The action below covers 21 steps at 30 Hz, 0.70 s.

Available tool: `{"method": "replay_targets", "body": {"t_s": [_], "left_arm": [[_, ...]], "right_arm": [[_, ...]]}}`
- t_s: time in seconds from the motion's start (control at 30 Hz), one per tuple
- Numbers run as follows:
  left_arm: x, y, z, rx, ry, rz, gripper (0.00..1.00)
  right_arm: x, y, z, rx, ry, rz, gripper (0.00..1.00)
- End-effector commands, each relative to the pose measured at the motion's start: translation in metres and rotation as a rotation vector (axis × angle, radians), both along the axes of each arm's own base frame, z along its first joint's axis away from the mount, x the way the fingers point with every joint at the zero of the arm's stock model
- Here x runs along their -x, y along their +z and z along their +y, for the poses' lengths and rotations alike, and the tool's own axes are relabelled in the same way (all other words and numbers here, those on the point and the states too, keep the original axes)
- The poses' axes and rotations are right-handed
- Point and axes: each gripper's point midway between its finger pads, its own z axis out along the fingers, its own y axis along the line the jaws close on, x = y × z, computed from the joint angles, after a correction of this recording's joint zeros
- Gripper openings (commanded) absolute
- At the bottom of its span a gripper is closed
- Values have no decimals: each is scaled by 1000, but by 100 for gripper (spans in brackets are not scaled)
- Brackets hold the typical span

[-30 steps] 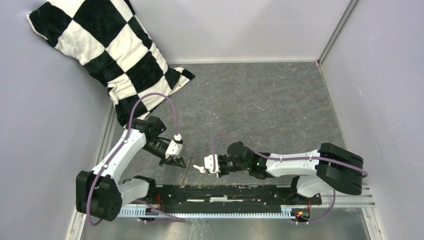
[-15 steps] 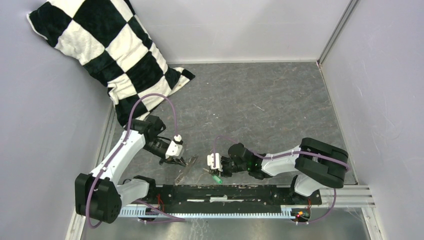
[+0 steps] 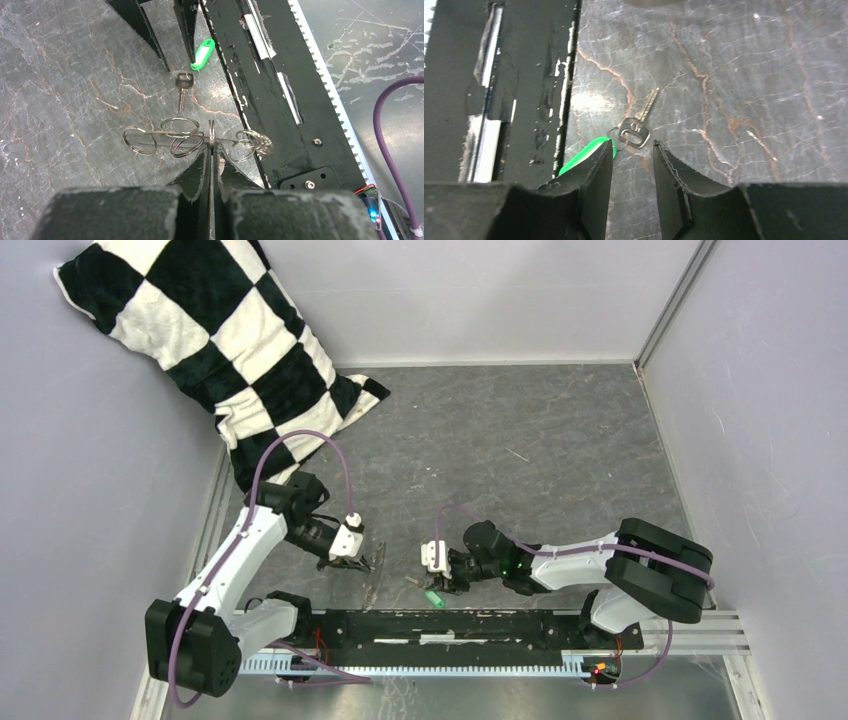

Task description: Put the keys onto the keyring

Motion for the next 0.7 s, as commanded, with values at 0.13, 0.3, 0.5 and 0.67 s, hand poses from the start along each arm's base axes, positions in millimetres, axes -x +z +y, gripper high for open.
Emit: {"method": "replay_targets", "body": {"t_s": [0.13, 0.3, 0.5, 0.67], "left_arm": [[1, 3, -1, 13, 12, -8, 2], [1, 4, -2, 17, 15, -2, 2], [1, 4, -2, 17, 15, -5, 2], [1, 4, -1, 16, 18, -6, 2]], "right_arm": [[15, -3, 0, 4, 44, 82, 43], [1, -12, -5, 86, 66, -38, 42], [-4, -8, 1, 77, 128, -120, 41], [0, -1, 6, 61, 186, -136, 40]]}}
